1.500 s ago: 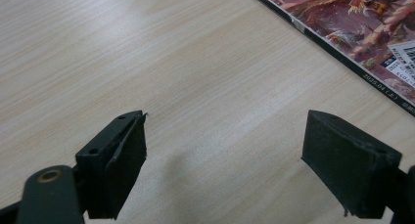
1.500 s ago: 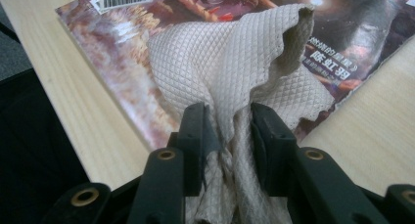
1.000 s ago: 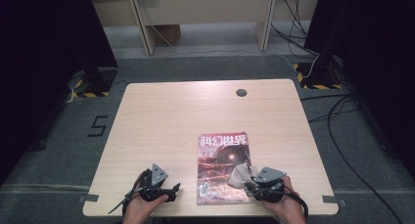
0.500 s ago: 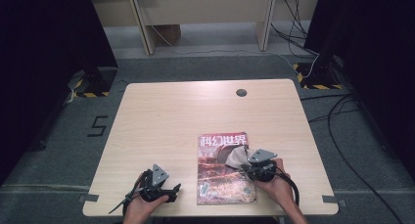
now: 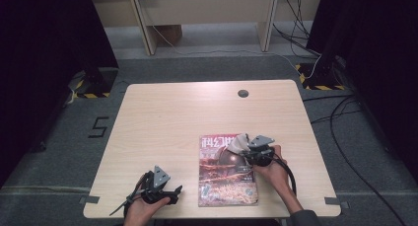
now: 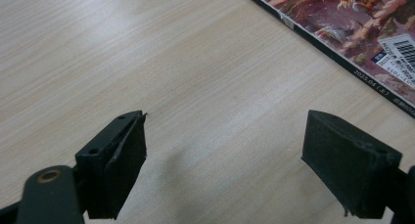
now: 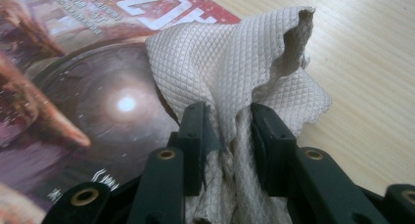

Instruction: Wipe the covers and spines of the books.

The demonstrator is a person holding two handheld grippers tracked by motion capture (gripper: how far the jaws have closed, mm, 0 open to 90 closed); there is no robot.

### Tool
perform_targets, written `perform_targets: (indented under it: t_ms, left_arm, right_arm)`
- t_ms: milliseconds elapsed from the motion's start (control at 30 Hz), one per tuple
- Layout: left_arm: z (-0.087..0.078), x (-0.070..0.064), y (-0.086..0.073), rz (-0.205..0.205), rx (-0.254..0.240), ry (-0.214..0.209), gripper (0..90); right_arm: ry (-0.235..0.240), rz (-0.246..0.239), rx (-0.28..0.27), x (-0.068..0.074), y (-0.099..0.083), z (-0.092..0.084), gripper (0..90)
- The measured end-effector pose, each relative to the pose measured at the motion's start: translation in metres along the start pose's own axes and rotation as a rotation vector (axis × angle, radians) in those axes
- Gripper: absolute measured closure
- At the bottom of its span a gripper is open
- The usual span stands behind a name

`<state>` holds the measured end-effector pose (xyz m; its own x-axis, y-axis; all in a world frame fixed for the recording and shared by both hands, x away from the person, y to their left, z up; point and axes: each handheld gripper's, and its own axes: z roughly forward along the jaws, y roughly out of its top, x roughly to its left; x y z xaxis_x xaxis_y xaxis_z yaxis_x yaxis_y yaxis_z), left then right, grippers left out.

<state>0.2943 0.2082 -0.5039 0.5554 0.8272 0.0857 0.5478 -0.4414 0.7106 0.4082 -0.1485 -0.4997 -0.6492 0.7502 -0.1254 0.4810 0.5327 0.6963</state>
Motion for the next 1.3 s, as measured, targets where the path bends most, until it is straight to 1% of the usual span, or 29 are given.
perform_targets:
  t_ms: [200,367,433,567,667,700,767,900,967,1000,1067,1200,1300]
  left_arm:
    - [0.0,0.0,0.0,-0.001,-0.001,0.001,16.2]
    - [0.0,0.0,0.0,0.0,0.0,0.0,16.2]
    - [0.0,0.0,0.0,0.003,0.005,0.009,16.2]
    - [0.0,0.0,0.0,0.005,0.005,0.008,16.2]
    - [0.001,-0.001,0.0,0.002,-0.001,-0.003,16.2]
    - [0.001,-0.001,0.0,0.003,0.0,-0.003,16.2]
    - [0.001,-0.001,0.001,0.005,0.0,-0.004,16.2]
    - [0.001,-0.001,0.001,0.008,0.001,-0.005,16.1]
    - [0.001,-0.001,0.001,0.008,0.0,-0.005,16.2]
    - [0.0,-0.002,0.001,0.009,0.003,0.001,16.2]
    - [0.0,-0.001,0.001,0.008,0.0,-0.005,16.1]
    - [0.001,-0.001,0.0,0.001,-0.002,-0.005,16.2]
    - [0.001,-0.001,0.0,0.001,-0.003,-0.003,16.2]
  right_arm:
    - [-0.021,0.015,-0.005,-0.01,0.007,0.01,68.9]
    - [-0.045,0.017,-0.005,-0.017,0.013,0.017,68.9]
    - [-0.057,0.022,-0.007,-0.019,0.015,0.02,69.0]
    - [-0.071,0.018,0.004,-0.019,0.019,0.023,69.3]
    - [-0.07,0.034,0.009,-0.019,0.021,0.024,70.0]
    - [-0.07,0.025,0.009,-0.018,0.021,0.024,70.2]
    - [-0.07,0.015,0.01,-0.015,0.023,0.025,70.5]
    - [-0.024,0.001,0.004,-0.005,0.028,0.028,70.6]
    - [-0.007,-0.006,0.0,0.002,0.031,0.031,70.6]
    - [-0.002,-0.015,-0.002,0.005,0.032,0.032,70.6]
    - [0.013,-0.031,-0.002,0.011,0.036,0.035,70.6]
    - [0.033,-0.038,-0.003,0.02,0.044,0.041,70.6]
    - [0.043,-0.058,-0.007,0.027,0.051,0.047,70.6]
